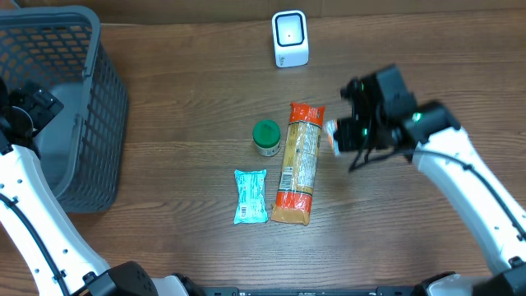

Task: Scan the item barcode
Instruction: 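Carry the Kleenex pack with the right gripper to the scanner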

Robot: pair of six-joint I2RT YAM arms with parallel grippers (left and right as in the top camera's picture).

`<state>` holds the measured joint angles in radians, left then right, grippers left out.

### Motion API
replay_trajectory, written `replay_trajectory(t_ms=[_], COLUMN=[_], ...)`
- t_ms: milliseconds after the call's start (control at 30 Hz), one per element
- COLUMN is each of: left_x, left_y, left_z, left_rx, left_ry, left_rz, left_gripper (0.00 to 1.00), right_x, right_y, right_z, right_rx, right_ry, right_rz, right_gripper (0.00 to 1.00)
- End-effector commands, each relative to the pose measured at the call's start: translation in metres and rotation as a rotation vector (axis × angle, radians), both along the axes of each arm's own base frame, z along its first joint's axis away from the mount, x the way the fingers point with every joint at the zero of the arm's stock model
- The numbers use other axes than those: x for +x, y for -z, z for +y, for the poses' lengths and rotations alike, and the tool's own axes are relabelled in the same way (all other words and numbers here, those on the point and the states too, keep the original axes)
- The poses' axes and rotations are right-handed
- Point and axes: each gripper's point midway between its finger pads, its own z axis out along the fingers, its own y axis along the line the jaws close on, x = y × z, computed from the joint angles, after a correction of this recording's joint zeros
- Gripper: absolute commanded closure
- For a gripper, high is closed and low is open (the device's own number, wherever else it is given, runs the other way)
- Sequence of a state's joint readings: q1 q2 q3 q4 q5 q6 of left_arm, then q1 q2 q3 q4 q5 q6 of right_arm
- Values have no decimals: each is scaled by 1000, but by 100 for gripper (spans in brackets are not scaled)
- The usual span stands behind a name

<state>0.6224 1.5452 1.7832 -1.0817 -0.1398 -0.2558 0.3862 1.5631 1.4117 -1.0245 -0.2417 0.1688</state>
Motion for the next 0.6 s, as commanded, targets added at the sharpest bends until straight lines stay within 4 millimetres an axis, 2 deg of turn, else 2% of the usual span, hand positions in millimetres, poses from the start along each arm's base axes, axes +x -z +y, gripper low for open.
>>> replay_trajectory(t_ms=[0,167,300,400,567], left_x=[1,1,1,1,1], left_y=[-8,-8,-8,-8,-8], left_z=[2,2,2,2,2], left_rx=[11,11,11,11,11], left_ry=[-15,-15,-15,-15,-15], left_rz=[-19,-19,-19,-19,-18], left_gripper=[0,0,0,1,0], right_x=[27,71,102,119,155], right_y=[-45,-97,-123,-118,-71], right_z=[12,30,45,62,83], right_rx=[42,57,106,162,184], right_ry=[19,20,24,-6,-20], right_rz=[-40,-74,-124,-129,-103], right_gripper=[97,97,97,97,96])
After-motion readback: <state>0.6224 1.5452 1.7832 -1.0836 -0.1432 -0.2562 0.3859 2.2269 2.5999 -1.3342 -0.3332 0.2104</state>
